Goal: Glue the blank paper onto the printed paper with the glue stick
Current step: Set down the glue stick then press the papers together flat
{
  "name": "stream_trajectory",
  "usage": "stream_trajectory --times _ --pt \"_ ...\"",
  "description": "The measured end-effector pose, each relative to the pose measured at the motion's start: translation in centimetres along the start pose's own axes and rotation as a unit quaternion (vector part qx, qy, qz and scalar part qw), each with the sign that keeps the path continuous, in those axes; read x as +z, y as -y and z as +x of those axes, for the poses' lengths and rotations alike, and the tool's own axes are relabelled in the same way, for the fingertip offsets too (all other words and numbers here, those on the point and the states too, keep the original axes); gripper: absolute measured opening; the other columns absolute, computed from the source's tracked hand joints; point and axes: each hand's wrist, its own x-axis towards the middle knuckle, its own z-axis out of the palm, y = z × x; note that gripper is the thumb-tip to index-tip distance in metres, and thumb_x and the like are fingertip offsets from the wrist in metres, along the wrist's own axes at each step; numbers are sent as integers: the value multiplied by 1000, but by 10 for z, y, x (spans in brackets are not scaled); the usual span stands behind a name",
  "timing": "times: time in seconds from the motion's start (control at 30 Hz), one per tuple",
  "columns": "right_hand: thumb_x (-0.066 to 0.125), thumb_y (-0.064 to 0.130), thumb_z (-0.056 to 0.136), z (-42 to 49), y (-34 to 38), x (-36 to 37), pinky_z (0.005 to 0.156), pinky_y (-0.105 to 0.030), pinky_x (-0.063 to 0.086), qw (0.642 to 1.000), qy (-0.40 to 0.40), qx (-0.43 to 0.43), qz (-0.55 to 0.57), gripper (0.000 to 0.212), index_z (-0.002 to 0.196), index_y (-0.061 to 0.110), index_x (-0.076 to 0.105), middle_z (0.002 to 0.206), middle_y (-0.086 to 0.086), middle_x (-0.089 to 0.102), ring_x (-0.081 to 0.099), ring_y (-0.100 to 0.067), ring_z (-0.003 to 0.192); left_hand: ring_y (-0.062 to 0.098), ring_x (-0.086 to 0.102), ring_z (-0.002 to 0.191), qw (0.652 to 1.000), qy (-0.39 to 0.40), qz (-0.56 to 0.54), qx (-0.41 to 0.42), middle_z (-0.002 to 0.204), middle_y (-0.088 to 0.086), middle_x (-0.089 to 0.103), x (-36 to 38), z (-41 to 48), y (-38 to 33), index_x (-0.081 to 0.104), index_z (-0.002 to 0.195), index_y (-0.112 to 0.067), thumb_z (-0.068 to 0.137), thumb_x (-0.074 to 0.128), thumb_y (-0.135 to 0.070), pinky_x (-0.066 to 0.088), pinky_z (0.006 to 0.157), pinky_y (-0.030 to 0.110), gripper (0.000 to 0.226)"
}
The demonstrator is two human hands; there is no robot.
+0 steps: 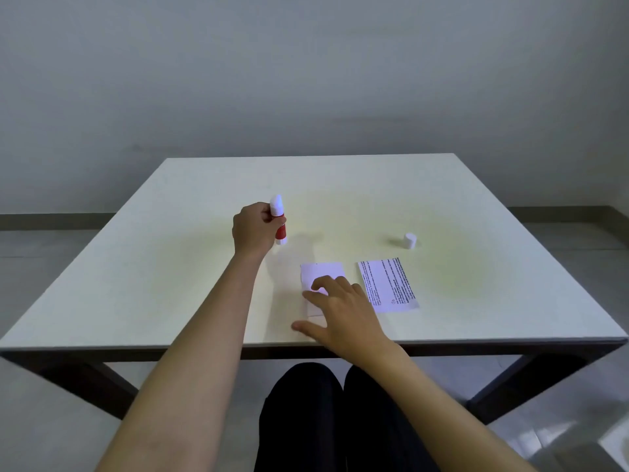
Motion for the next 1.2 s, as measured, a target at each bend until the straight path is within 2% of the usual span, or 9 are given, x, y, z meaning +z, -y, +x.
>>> stream_trajectory --times 0.17,0.33,0.43,0.53,0.6,0.8,0.9,1.03,1.2 --pt "46 79 68 -8 -2 3 94 -37 30 995 31 -34 -86 83 119 14 58 130 2 54 45 -25 113 -5 50 44 1000 8 -12 3 58 -4 66 6 -5 10 59 69 -12 83 58 -19 33 52 22 15" --pt "58 52 81 -17 0 4 98 -36 27 993 20 -78 -81 55 120 14 58 130 1 54 47 -26 114 -8 54 51 1000 23 -18 9 65 -1 72 9 -5 16 59 73 -13 83 56 -22 37 56 22 14" --pt "64 42 79 -23 1 1 92 -36 37 995 -8 -81 -51 34 100 16 72 114 3 67 59 -25 99 2 65 89 997 56 -40 -20 92 -3 71 10 -6 22 62 106 -16 82 65 -24 42 70 23 26" --pt "68 33 74 -26 3 -2 73 -29 47 991 -57 -102 -69 14 72 20 74 83 7 72 63 -20 72 18 39 135 998 30 -39 -26 146 2 42 9 -14 28 29 146 -18 80 70 -34 34 105 30 79" --pt "51 25 88 -27 3 -3 75 -32 43 992 -36 -104 -55 24 80 14 71 88 2 71 60 -24 78 19 30 141 997 -48 -55 23 152 5 32 8 -25 24 24 148 -14 83 66 -34 26 111 30 80" --pt "60 13 83 -21 -8 -38 66 -31 46 963 -199 57 171 11 78 12 70 82 -2 69 60 -20 74 0 57 75 974 -92 -180 105 84 -5 64 4 -66 -9 62 95 -13 90 54 -20 41 70 20 12" --pt "59 9 83 -11 -34 -62 65 -20 41 895 -280 191 290 16 74 13 72 73 -3 67 56 -17 65 6 45 48 962 -21 -256 90 48 -10 51 14 -101 -23 55 63 -16 86 53 -23 38 54 19 24" --pt "59 6 87 -8 -66 -82 56 -25 52 758 -267 260 535 15 84 6 74 72 -10 65 58 -20 60 7 55 44 972 87 -215 46 47 -8 58 34 -128 -26 57 57 -21 84 64 -26 47 53 23 28" --pt "59 -3 87 -21 -73 -75 70 -30 61 719 -249 247 600 18 85 10 72 81 -14 70 70 -20 63 9 65 47 957 101 -245 -114 56 1 65 45 -135 -22 61 70 -8 81 69 -30 51 46 22 25"
